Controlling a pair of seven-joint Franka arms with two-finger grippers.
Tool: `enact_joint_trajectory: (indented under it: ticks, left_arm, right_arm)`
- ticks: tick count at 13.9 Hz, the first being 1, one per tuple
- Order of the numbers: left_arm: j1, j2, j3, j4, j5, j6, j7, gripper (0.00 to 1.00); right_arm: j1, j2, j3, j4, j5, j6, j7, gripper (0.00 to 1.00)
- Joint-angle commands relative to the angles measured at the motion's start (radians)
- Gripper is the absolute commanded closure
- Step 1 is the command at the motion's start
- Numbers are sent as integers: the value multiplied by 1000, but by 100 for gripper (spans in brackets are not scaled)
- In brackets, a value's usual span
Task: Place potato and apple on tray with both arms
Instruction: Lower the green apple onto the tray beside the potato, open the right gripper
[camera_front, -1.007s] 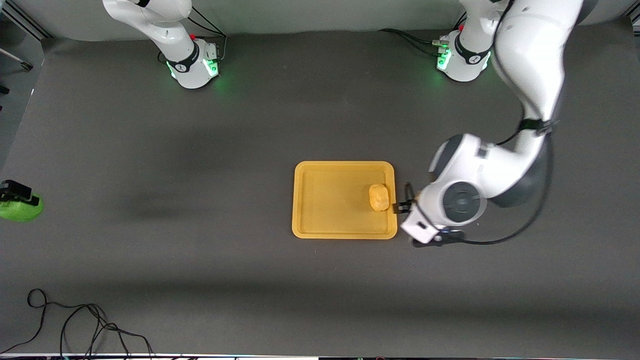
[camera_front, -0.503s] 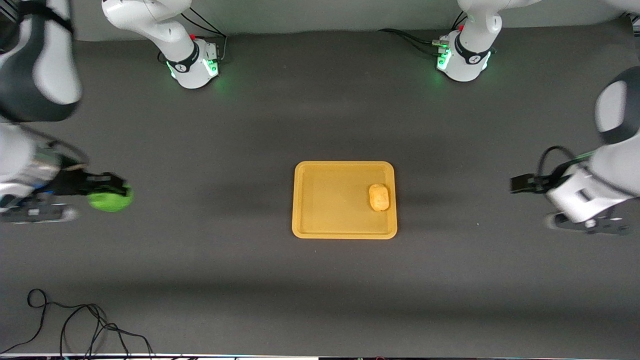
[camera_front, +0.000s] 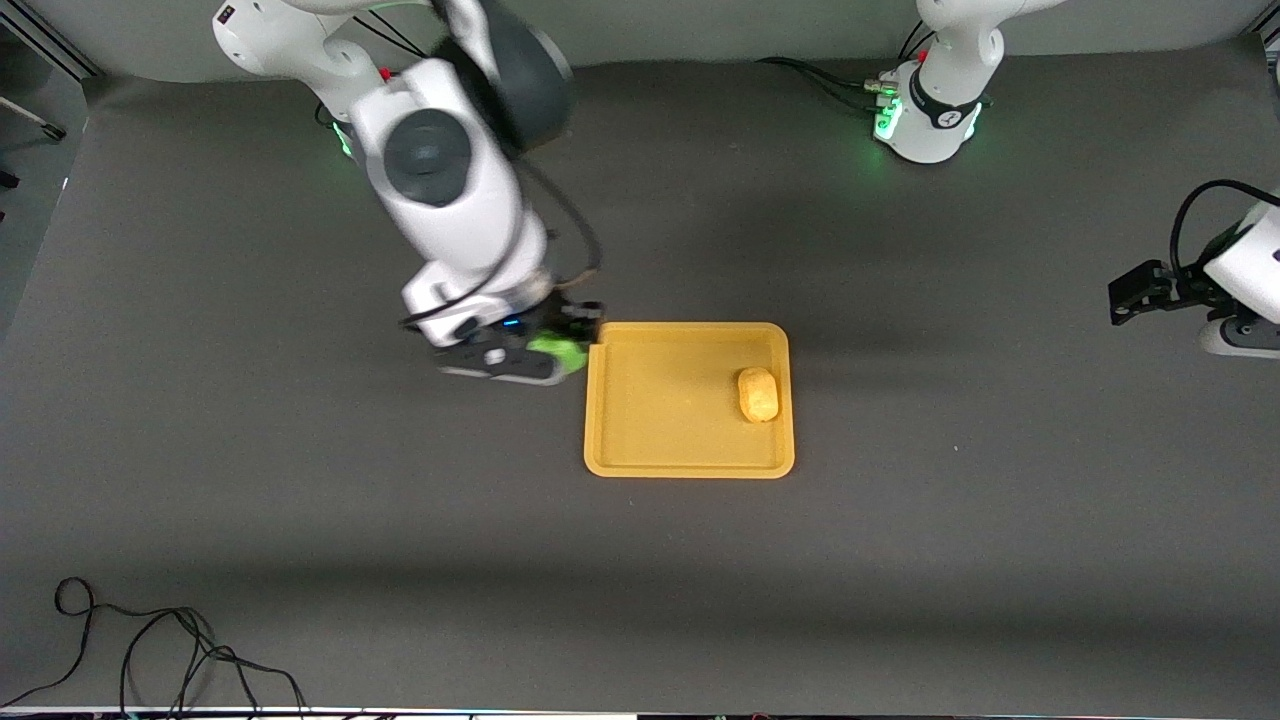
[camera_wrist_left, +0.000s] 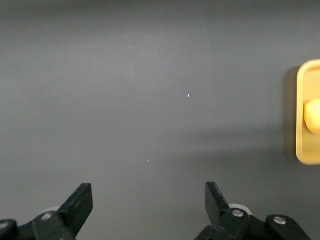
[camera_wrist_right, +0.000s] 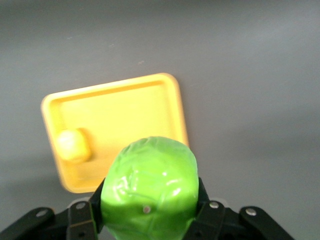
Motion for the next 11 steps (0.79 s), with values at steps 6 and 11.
enact_joint_trajectory:
  ticks: [6, 11]
  left_arm:
    - [-1, -22, 0, -35, -6, 28, -5, 0]
    - [8, 31, 7, 22, -9, 39, 29, 0]
  right_arm:
    - [48, 379, 59, 169, -9, 224, 175, 75]
    - [54, 425, 62, 56, -31, 386, 180, 74]
